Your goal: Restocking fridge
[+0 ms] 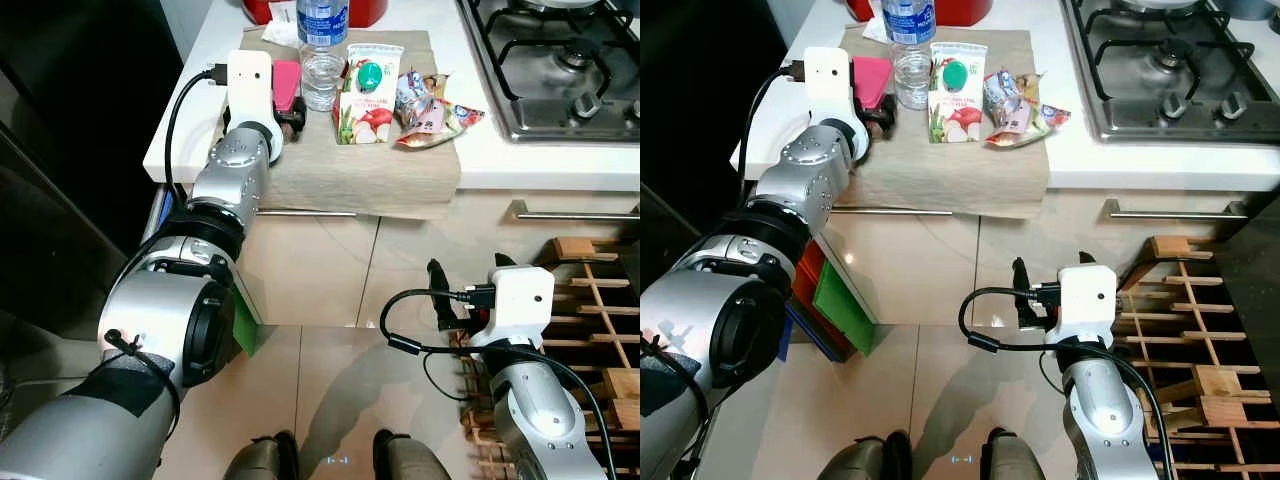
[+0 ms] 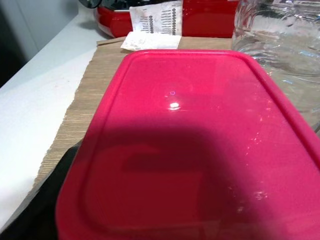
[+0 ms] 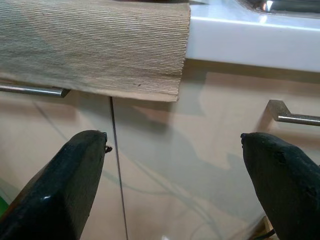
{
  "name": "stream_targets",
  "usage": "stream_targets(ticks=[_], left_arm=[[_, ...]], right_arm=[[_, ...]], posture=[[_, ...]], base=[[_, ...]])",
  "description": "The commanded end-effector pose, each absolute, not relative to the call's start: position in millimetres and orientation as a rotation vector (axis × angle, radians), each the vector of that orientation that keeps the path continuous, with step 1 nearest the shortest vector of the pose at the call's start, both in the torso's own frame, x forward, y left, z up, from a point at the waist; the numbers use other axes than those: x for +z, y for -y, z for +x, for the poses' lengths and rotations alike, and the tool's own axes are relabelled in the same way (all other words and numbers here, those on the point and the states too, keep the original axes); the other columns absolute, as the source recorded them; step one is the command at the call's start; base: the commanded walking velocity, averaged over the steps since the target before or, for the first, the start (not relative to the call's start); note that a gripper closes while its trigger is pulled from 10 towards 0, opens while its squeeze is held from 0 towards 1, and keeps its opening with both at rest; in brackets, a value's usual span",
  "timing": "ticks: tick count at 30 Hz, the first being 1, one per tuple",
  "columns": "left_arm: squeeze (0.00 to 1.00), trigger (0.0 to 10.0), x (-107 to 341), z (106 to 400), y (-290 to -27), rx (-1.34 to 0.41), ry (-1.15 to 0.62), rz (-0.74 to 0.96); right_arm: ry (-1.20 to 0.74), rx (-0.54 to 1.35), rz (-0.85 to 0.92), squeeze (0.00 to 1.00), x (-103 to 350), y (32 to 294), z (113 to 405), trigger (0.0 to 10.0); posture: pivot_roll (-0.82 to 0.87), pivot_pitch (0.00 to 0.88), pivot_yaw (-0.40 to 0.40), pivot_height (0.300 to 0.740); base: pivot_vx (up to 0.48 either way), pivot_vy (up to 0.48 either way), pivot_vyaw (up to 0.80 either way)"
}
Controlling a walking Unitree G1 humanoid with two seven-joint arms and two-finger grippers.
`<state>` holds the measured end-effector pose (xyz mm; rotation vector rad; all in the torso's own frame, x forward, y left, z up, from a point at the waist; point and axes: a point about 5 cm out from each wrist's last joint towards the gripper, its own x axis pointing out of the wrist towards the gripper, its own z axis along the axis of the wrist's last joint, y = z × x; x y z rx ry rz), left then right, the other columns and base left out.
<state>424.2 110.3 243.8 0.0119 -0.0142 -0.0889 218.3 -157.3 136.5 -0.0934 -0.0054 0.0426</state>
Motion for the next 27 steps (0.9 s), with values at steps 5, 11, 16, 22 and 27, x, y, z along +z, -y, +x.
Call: stream_targets(ticks=[5, 11, 16, 22, 27], left_arm=[[0.0, 0.0, 234.5, 423.3, -118.6, -0.069, 0.007, 0.002], [0.0, 0.0, 231.6, 422.8, -124.7, -0.076, 0.011, -0.006], [0.0, 0.0, 233.3, 422.3, -129.4, -0.086, 0.032, -0.015], [0.0, 0.0, 265.7, 421.4, -131.5, -0.109, 0.185, 0.0], [0.0, 0.0, 306.2, 417.2, -130.7, -0.137, 0.359, 0.012]], right_arm=[[-0.006, 0.048, -0.099, 0.0, 136.0, 157.0, 220.2, 10.0], [-0.002, 0.051, -0.099, 0.0, 136.2, 156.7, 222.5, 10.0], [-0.003, 0.055, -0.097, 0.0, 134.3, 154.9, 225.1, 10.0], [0.015, 0.06, -0.101, 0.0, 136.0, 155.6, 235.3, 10.0], [0.039, 0.079, -0.106, 0.0, 137.7, 153.3, 248.2, 10.0]], posture=[[-0.19, 0.183, 0.077, 0.74], [-0.19, 0.179, 0.078, 0.74], [-0.18, 0.169, 0.079, 0.74], [-0.17, 0.139, 0.067, 0.74], [-0.15, 0.09, 0.056, 0.74]], base=[[0.0, 0.0, 0.0], [0.0, 0.0, 0.0], [0.0, 0.0, 0.0], [0.0, 0.0, 0.0], [0.0, 0.0, 0.0]])
